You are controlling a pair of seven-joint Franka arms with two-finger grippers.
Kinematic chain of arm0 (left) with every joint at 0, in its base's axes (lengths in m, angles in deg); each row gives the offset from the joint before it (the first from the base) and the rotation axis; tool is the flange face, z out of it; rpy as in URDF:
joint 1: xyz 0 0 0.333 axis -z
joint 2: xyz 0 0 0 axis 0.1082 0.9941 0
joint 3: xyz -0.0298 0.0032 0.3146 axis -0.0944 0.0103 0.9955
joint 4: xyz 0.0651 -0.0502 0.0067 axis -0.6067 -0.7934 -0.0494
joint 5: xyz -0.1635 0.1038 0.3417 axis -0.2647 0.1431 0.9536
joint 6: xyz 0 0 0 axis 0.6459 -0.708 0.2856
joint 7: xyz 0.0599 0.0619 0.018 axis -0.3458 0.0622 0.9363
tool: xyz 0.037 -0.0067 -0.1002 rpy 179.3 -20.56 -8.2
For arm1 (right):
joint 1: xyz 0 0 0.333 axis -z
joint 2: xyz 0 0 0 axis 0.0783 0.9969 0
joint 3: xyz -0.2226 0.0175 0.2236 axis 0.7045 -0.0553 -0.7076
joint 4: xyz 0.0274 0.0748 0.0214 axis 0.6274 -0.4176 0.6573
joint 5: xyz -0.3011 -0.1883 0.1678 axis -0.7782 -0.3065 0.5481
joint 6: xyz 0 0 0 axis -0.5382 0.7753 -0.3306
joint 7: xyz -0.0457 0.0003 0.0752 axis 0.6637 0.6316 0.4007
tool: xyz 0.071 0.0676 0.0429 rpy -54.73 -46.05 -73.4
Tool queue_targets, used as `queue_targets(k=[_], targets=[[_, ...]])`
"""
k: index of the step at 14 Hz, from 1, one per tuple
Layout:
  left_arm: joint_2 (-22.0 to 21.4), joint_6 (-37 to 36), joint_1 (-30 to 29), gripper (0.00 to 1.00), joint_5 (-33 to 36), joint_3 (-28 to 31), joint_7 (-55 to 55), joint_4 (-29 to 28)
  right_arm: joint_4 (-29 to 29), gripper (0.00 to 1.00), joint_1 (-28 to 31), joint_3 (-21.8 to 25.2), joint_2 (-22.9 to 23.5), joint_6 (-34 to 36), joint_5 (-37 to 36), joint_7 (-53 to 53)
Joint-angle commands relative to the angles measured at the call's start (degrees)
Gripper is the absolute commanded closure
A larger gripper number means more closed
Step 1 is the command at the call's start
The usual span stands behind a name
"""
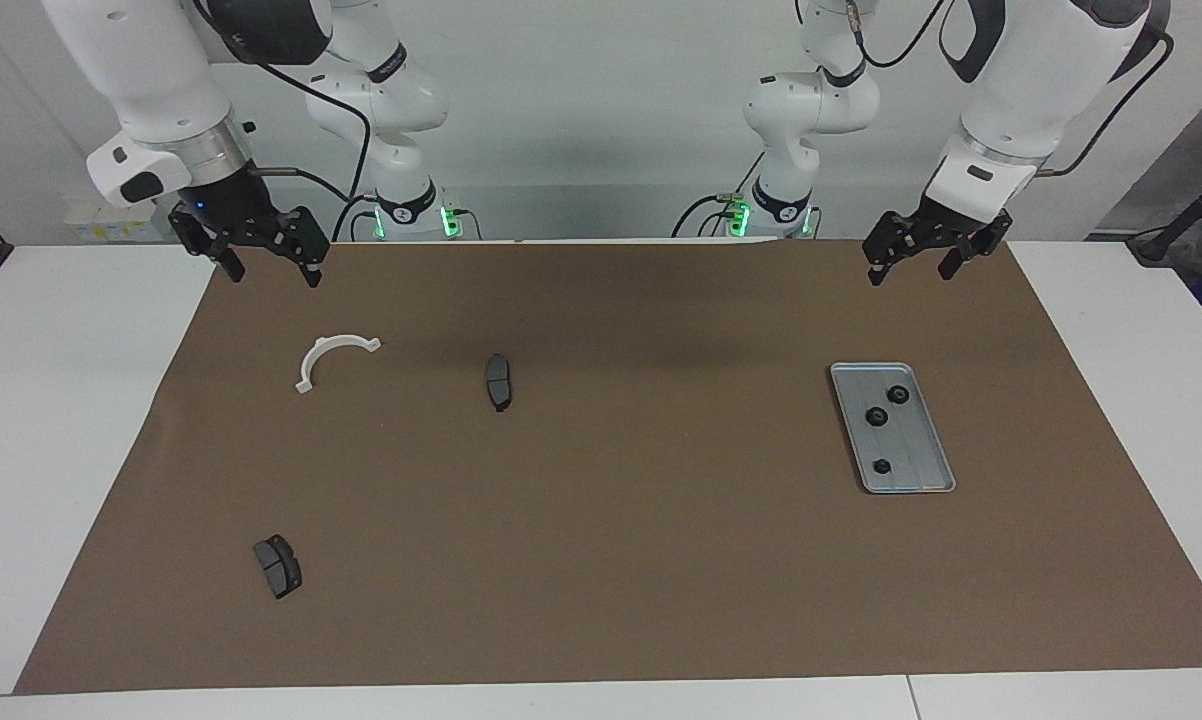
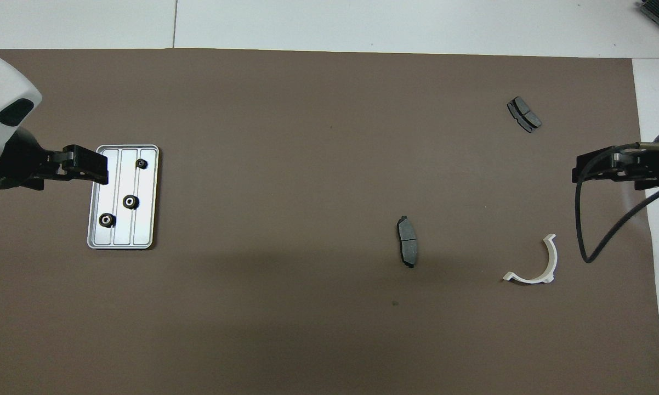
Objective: Pick bearing gear from pile to tray
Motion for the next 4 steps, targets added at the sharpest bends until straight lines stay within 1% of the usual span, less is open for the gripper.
queue_targets(k=[1,4], targets=[[-1.2,0.2,0.1,0.0,0.8,0.1,0.5,-0.7,-0.4,0.0,0.2,-0.2,-0.2,0.1,0.0,-1.3],[-1.2,0.5,0.0,0.0,0.8,0.1,0.5,-0.9,-0.4,0.0,0.2,-0.1,-0.3,0.1,0.0,-1.1]])
